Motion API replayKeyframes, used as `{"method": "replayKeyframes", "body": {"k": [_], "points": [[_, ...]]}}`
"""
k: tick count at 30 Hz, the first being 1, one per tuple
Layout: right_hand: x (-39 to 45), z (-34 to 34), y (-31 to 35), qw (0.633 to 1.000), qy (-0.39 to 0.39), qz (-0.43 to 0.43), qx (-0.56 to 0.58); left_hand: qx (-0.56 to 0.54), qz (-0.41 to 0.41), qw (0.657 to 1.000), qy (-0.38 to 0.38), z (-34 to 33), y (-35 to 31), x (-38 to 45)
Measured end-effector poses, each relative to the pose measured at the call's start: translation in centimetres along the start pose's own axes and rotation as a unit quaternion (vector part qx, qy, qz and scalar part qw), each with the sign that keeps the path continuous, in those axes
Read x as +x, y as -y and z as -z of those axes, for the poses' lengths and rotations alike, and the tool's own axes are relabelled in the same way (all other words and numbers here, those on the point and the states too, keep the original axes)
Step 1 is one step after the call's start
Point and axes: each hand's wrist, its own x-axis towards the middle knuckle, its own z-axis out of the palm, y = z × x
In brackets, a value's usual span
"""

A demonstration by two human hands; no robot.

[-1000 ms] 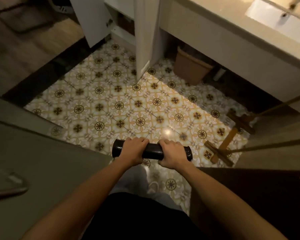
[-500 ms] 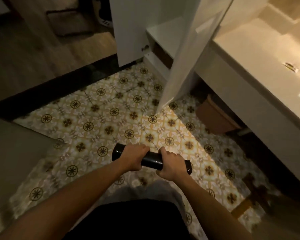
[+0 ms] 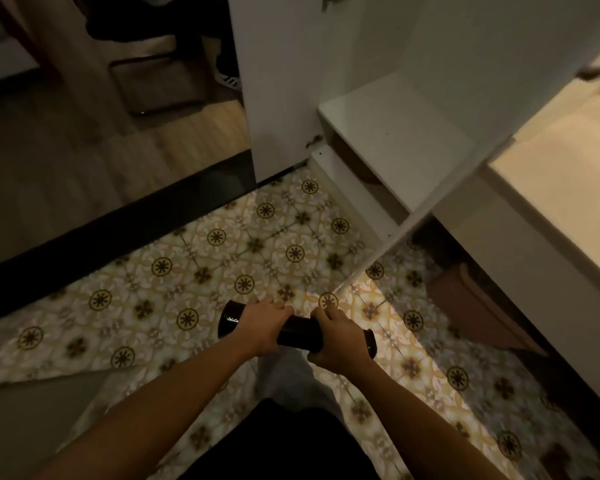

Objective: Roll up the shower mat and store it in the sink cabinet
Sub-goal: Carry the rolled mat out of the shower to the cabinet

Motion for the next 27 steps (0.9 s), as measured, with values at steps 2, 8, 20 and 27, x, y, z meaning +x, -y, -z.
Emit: {"method": "replayKeyframes", "body": {"k": [2,8,20,27], "points": [[4.2,1.7,0.0,1.000,0.012,-0.009,0.002,-0.023,0.017,0.999,0.034,2.3,2.7,2.7],[14.4,7.8,-0.9,0.999,0.029,-0.012,0.002,-0.043,0.008,0.998,0.054,9.5,9.4,11.0],[30.4,15.9,-6.0,0.989,-0.037,-0.136,0.035,0.049,-0.173,0.984,0.011,19.3,18.7,29.5],[39.6,17.2,-8.5,0.962,-0.061,-0.253,0.083,0.124,-0.268,0.955,0.029,23.4,23.6,42.0]]}}
